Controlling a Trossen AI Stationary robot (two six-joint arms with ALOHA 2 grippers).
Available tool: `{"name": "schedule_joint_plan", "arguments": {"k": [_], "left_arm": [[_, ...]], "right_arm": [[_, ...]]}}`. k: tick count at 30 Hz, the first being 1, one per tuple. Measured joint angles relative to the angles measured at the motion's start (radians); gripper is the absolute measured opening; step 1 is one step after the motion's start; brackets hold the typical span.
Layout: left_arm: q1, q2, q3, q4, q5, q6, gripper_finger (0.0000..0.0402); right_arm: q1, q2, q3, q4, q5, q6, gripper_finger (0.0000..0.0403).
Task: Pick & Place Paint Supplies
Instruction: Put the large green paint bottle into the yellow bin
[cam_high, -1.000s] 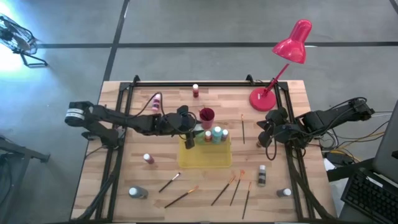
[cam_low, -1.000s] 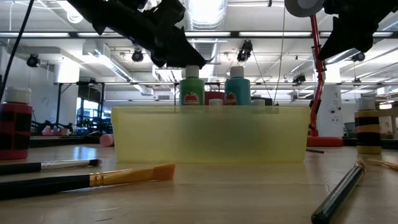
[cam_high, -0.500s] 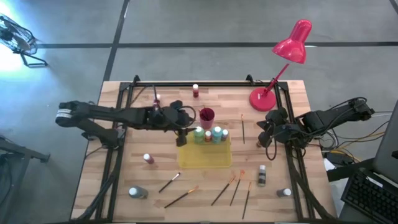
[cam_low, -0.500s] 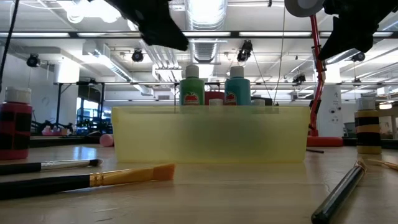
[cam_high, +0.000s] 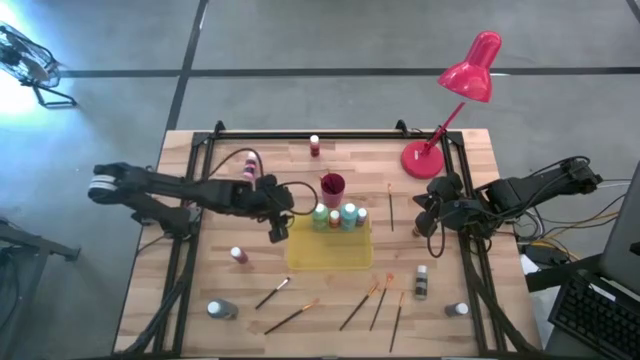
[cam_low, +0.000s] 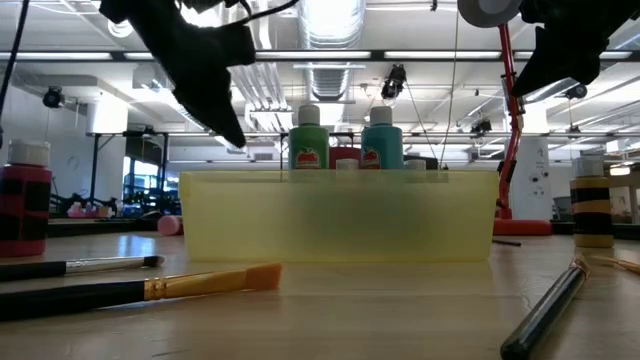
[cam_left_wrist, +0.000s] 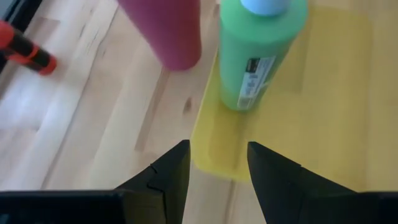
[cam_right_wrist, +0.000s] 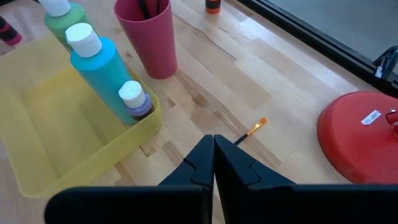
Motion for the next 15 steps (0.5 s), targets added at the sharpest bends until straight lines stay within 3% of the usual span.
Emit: {"name": "schedule_joint_plan", "arguments": {"k": [6, 15], "left_arm": [[0.000, 0.050, -0.032, 0.170, 0.019, 0.033, 0.0165], [0.000, 0.109, -0.031, 0.267, 0.039, 0.044, 0.0165]], "right_arm": [[0.000, 0.000, 0.000, 0.001, 0.000, 0.000, 0.0008], [0.000, 0.000, 0.000, 0.001, 0.000, 0.000, 0.0008]]}}
